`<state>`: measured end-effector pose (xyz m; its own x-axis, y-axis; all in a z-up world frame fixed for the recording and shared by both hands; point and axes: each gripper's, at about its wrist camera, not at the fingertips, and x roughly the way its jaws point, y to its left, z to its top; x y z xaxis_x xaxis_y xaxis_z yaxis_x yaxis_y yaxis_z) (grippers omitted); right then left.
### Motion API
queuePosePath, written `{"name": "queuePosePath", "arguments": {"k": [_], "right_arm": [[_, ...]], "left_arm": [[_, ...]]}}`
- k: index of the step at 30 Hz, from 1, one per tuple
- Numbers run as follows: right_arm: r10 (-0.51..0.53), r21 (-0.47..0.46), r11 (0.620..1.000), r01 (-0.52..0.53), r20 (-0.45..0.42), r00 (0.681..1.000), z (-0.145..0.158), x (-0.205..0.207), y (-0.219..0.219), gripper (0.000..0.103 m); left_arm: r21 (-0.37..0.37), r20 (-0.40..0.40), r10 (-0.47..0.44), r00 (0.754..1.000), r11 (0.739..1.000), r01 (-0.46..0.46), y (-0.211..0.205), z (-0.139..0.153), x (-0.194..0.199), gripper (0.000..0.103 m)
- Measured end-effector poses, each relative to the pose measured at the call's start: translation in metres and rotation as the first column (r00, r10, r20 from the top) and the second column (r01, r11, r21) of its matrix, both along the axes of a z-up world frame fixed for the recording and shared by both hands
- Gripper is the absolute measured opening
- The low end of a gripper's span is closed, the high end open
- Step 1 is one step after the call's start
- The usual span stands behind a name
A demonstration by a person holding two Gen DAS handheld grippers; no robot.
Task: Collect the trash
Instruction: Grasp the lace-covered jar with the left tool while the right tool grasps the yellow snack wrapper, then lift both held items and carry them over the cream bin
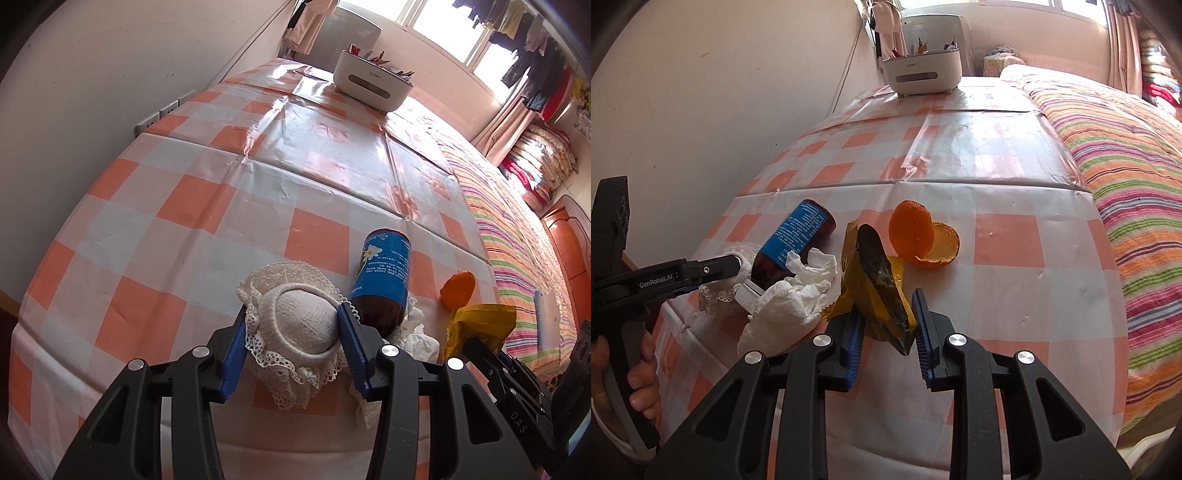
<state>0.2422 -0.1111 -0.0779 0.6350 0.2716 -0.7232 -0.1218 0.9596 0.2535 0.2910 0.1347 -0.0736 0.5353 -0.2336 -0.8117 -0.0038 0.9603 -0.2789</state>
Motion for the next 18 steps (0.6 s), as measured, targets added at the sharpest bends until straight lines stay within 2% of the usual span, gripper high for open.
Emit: {"name": "queuePosePath", "arguments": {"k": [6, 18], "right_arm": [[-0.003, 0.02, 1.0, 0.002, 0.019, 1.0, 0.004, -0.009, -0.001, 0.024], [-0.002, 0.014, 1.0, 0.001, 0.075, 0.997, 0.018, -0.027, -0.002, 0.024]], "left_arm": [[-0.022, 0.004, 0.006, 1.0, 1.0, -0.006, 0.005, 0.001, -0.004, 0.044], [-0.012, 0.116, 0.02, 0.993, 1.0, -0.019, 0.005, 0.03, -0.028, 0.044]]}}
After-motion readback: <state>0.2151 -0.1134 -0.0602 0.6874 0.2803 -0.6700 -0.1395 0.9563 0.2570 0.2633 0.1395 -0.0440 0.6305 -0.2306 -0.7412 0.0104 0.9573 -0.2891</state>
